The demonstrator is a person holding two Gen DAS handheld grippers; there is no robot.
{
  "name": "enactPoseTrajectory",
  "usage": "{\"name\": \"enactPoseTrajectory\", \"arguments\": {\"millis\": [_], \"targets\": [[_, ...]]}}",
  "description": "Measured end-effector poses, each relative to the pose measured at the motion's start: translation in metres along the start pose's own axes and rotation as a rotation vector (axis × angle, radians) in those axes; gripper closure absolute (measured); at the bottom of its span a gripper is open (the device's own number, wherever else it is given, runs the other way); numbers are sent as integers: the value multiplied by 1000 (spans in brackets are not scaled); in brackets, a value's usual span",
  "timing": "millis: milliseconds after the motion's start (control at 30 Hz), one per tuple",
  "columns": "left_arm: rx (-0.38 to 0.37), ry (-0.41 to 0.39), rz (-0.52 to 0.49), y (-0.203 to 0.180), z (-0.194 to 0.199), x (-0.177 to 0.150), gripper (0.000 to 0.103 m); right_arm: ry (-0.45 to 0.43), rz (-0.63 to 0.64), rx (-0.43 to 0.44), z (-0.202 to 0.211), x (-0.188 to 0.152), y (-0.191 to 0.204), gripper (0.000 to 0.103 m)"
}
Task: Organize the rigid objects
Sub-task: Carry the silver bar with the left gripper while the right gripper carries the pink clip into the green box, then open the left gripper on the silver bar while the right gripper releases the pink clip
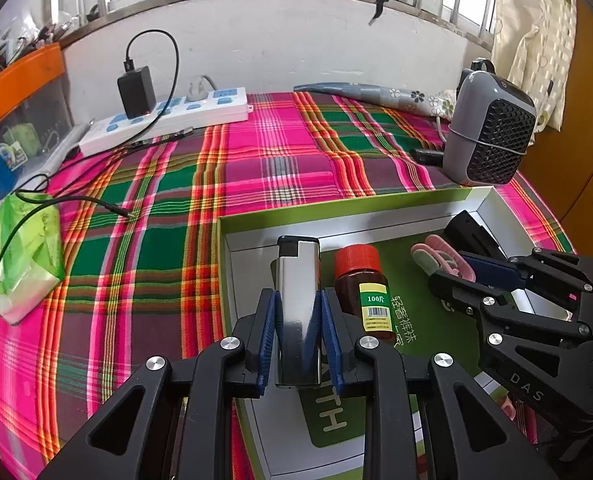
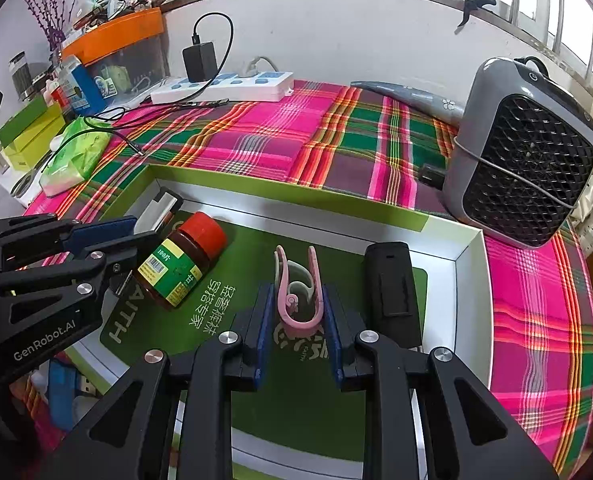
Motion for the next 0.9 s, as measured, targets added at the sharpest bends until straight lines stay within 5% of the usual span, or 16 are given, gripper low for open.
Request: {"name": "enactPoseTrajectory", "arguments": {"millis": [900], "targets": [[-2,8,-22,-4,-4,1,80,9,-1,11,-3,-1,1,78]]}}
Point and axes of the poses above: each gripper's, at about its wrist camera, not at the fingertips, and z roughly against the way its jaws point, y to its left, x to its top, the point moved 7 cm from there along -z, roughly the way its jaws point, and after that the axes turned 15 degrees about -z, right-handed, at the moved point
